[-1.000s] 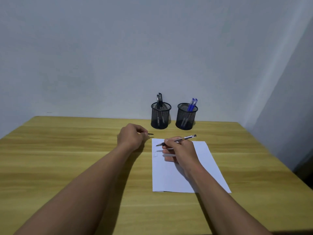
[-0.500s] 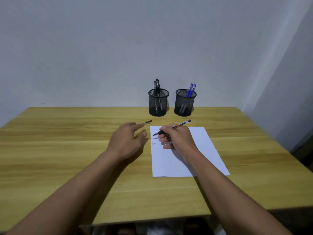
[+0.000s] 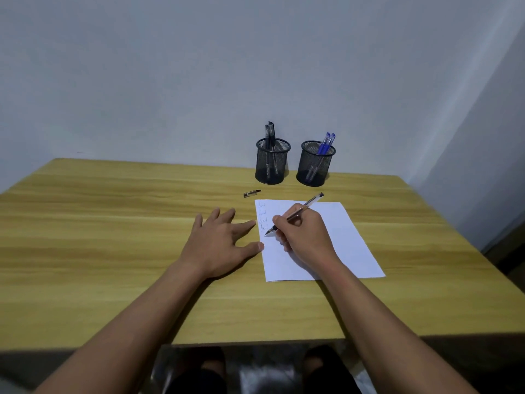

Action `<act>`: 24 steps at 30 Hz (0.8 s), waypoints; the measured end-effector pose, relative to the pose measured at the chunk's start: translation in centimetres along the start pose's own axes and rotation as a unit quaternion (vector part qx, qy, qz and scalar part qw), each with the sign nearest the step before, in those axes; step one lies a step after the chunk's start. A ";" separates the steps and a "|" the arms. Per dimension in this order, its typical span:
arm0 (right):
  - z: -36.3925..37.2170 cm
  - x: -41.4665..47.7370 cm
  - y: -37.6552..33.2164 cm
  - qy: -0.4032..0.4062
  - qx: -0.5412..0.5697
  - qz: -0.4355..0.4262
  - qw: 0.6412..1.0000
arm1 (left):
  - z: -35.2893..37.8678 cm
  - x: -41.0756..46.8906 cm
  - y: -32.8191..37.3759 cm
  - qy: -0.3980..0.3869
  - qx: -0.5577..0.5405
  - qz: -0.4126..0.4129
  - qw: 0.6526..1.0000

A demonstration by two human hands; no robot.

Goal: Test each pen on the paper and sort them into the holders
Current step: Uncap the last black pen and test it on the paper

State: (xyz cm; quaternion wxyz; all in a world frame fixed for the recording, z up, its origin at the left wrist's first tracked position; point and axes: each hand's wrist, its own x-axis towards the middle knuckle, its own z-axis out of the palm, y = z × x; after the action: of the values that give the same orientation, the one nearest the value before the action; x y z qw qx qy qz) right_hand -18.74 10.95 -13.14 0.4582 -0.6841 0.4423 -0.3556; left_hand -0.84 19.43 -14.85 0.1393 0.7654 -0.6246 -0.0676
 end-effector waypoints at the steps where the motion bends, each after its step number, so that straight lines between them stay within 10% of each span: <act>1: 0.0 0.0 0.1 -0.001 0.000 0.001 1.000 | 0.0 0.0 0.1 -0.001 -0.001 -0.002 1.000; 24: 0.2 0.1 0.4 0.006 -0.064 -0.011 0.998 | -0.1 0.2 -0.1 -0.005 -0.012 -0.004 1.000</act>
State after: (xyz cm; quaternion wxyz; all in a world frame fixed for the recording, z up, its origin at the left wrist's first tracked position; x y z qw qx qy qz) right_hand -18.64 10.90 -13.55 0.4072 -0.7144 0.4596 -0.3356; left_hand -0.65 19.30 -14.83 0.1450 0.7658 -0.6216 -0.0791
